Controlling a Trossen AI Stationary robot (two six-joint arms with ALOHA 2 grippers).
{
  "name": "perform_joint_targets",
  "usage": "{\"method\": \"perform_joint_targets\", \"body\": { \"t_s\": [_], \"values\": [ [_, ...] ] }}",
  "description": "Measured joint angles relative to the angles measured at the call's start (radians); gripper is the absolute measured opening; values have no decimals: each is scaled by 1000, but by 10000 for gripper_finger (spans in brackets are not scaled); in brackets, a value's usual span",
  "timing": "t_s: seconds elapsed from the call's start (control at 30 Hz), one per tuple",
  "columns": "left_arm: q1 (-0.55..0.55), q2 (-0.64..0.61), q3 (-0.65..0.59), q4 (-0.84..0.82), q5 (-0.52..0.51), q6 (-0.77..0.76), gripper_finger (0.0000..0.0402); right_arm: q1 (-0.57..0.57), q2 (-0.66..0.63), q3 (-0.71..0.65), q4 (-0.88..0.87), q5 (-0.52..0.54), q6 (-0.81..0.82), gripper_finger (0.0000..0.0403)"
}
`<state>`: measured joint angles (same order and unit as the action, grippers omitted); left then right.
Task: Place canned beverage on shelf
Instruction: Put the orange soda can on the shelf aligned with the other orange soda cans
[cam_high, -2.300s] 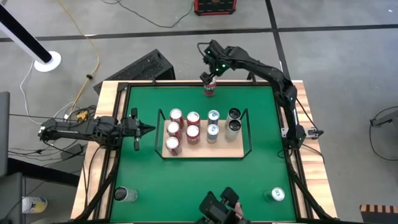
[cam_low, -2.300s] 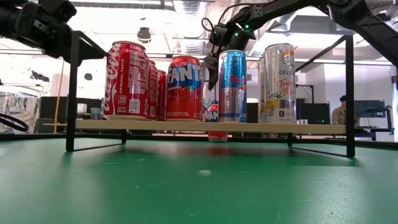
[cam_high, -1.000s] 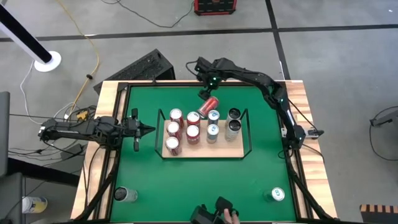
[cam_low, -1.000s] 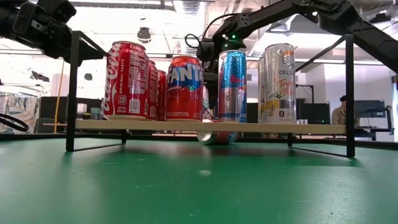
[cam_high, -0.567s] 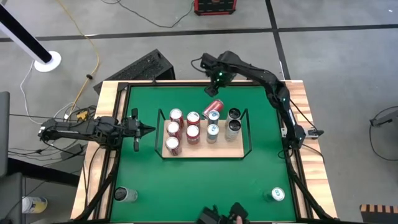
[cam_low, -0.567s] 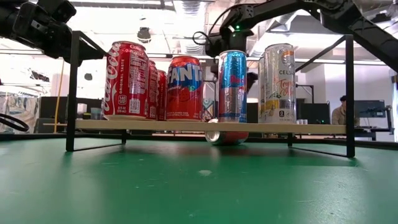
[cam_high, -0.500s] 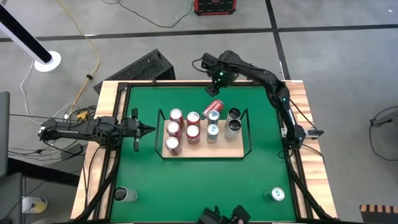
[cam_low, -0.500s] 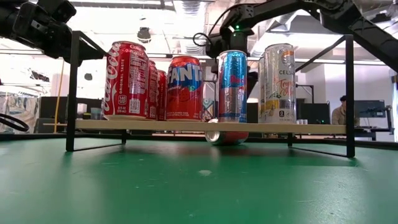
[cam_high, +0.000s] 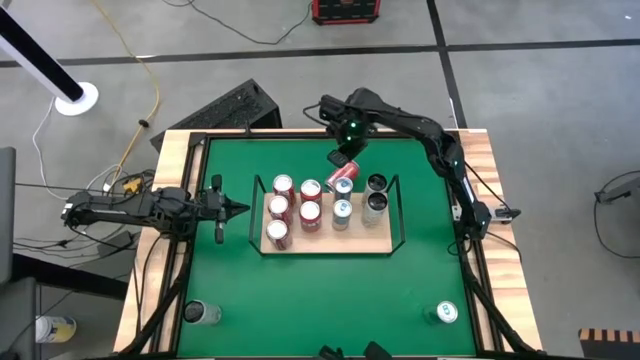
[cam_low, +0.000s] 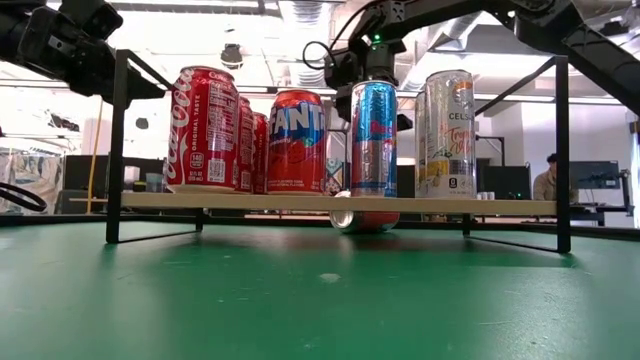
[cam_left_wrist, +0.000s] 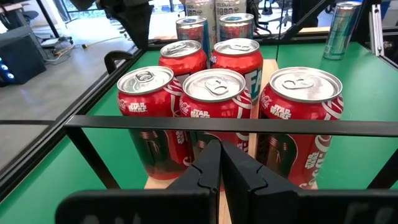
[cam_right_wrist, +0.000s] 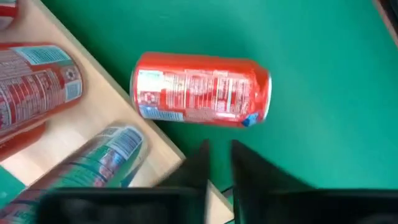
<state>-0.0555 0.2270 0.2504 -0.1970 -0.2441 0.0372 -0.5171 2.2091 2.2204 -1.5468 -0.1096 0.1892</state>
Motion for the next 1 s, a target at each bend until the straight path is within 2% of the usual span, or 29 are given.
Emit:
{"method": "perform_joint_targets", "body": {
  "t_s": [0.07, 0.1, 0.23, 0.37, 0.63, 1.0],
  "values": [
    [0, 0, 0, 0, 0, 0, 0, 0, 0, 0, 23, -16, -17, 39],
    [0, 0, 0, 0, 0, 0, 0, -1, 0, 0, 38, -34, -27, 22],
    [0, 0, 0, -2, 0, 0, 0, -8, 3, 0, 63, -147, -38, 21],
    [0, 0, 0, -6, -1, -1, 0, -9, 4, -44, 84, -200, -41, 16],
    [0, 0, 0, -20, -2, -7, 0, -9, 6, -167, 156, -203, -49, 17],
    [0, 0, 0, -19, -2, -8, 0, -22, 6, -199, 306, -197, -25, 17]
  ]
}}
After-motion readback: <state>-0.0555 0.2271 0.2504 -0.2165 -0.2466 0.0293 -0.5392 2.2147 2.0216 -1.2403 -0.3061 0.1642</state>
